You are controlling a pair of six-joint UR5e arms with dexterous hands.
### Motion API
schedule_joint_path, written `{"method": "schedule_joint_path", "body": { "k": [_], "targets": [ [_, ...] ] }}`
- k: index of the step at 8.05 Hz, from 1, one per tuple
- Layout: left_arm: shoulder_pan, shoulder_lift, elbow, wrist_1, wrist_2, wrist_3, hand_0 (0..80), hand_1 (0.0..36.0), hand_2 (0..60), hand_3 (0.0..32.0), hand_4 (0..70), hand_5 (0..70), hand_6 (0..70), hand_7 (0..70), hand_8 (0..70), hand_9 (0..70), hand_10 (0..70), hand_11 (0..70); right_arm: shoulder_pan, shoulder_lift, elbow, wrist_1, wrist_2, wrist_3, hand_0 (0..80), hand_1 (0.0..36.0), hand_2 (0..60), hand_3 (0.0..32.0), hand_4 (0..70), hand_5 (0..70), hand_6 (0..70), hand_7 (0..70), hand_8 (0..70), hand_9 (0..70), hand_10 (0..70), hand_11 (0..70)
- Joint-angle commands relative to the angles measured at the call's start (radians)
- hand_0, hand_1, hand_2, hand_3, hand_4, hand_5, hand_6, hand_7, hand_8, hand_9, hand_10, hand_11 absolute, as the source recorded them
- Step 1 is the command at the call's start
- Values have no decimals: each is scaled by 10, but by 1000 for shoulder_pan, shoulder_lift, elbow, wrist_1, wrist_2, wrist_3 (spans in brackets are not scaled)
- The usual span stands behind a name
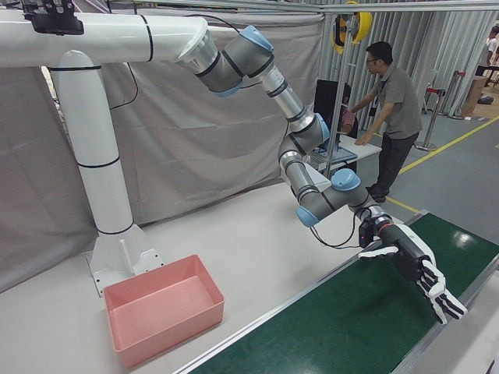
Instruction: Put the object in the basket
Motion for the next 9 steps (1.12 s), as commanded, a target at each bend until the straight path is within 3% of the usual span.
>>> {"method": "schedule_joint_path", "body": {
  "k": [1,9],
  "targets": [
    [-16,-2,-3,0,0,-12,561,155,0,78,0,393,16,20,19,3,42,82,0,0,0,0,0,1,0,0,0,0,0,0,0,0,0,0,0,0],
    [-18,7,-37,0,6,-14,562,155,0,78,0,405,16,19,18,3,40,79,0,0,0,0,0,-1,0,0,0,0,0,0,0,0,0,0,0,0]
  ]
}}
